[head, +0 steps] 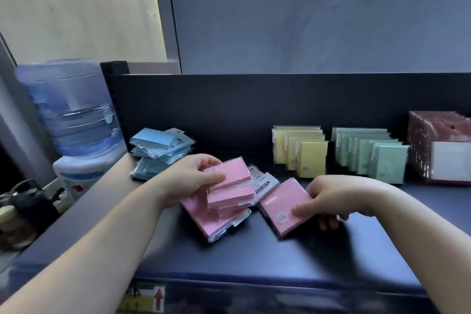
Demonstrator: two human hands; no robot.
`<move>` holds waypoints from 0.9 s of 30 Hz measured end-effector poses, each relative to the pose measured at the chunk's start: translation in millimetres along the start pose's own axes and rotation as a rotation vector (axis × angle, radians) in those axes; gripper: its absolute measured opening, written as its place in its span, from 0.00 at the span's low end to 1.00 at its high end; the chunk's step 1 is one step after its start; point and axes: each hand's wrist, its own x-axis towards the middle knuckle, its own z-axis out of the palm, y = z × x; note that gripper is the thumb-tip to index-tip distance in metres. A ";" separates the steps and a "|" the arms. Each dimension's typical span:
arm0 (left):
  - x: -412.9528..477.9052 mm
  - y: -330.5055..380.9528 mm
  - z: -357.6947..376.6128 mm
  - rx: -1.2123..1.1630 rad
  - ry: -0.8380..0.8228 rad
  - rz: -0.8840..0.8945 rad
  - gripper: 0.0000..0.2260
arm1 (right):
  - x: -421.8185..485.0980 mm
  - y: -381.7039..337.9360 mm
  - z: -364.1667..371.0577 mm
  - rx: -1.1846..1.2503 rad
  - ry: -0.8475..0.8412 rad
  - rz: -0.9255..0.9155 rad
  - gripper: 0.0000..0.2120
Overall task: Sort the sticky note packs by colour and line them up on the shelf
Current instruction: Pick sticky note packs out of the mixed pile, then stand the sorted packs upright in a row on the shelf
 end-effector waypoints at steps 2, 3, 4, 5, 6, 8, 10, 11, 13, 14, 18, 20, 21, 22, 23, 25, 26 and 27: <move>0.9 -4.4 2.2 -0.042 0.039 0.028 0.06 | -2.6 -2.0 -3.4 -0.259 0.134 0.025 0.23; 1.1 -6.4 3.2 -0.055 0.061 0.035 0.06 | -1.4 -3.9 -4.2 -0.348 0.251 0.016 0.26; 1.9 -8.3 3.6 -0.063 0.084 0.040 0.05 | 0.7 -7.2 -4.7 -0.390 0.375 -0.005 0.26; 2.9 -10.0 3.7 -0.066 0.107 0.042 0.05 | 3.5 -11.9 -4.7 -0.382 0.480 -0.050 0.24; 4.0 -11.2 3.5 -0.067 0.124 0.046 0.05 | 6.6 -17.8 -3.8 -0.335 0.555 -0.123 0.20; 4.4 -13.0 4.1 -0.089 0.139 0.060 0.05 | 14.7 -30.9 -0.8 -0.269 0.543 -0.274 0.15; 4.0 -14.9 4.8 -0.107 0.162 0.073 0.05 | 27.6 -39.3 4.2 -0.275 0.361 -0.369 0.26; 3.8 -15.8 4.7 -0.103 0.178 0.083 0.05 | 33.6 -42.3 7.8 -0.261 0.264 -0.388 0.29; 2.4 -16.1 4.3 -0.101 0.205 0.113 0.06 | 44.7 -45.0 15.0 -0.239 0.205 -0.451 0.28; 1.5 -15.5 4.2 -0.105 0.215 0.129 0.08 | 50.0 -44.5 18.3 -0.236 0.240 -0.490 0.26; 0.2 -14.4 4.5 -0.136 0.283 0.196 0.10 | 60.1 -37.3 20.0 -0.287 0.460 -0.555 0.20; 0.3 -13.8 4.2 -0.191 0.311 0.213 0.09 | 62.4 -28.4 12.1 -0.305 0.609 -0.598 0.19; 0.6 -14.1 3.6 -0.207 0.317 0.217 0.09 | 61.8 -24.5 6.9 -0.287 0.688 -0.631 0.18; 0.7 -14.3 2.5 -0.208 0.324 0.219 0.09 | 58.6 -21.8 0.9 -0.248 0.762 -0.656 0.17; 1.6 -15.0 2.1 -0.199 0.326 0.217 0.09 | 53.8 -19.5 -4.4 -0.182 0.830 -0.659 0.16; 2.7 -16.0 1.8 -0.194 0.325 0.212 0.09 | 39.0 -18.8 -13.1 -0.010 0.922 -0.604 0.11; 3.1 -16.0 2.3 -0.200 0.324 0.209 0.09 | 32.3 -20.2 -15.6 0.080 0.928 -0.577 0.09; 3.7 -15.7 3.0 -0.206 0.324 0.206 0.09 | 26.8 -22.0 -17.2 0.170 0.907 -0.565 0.08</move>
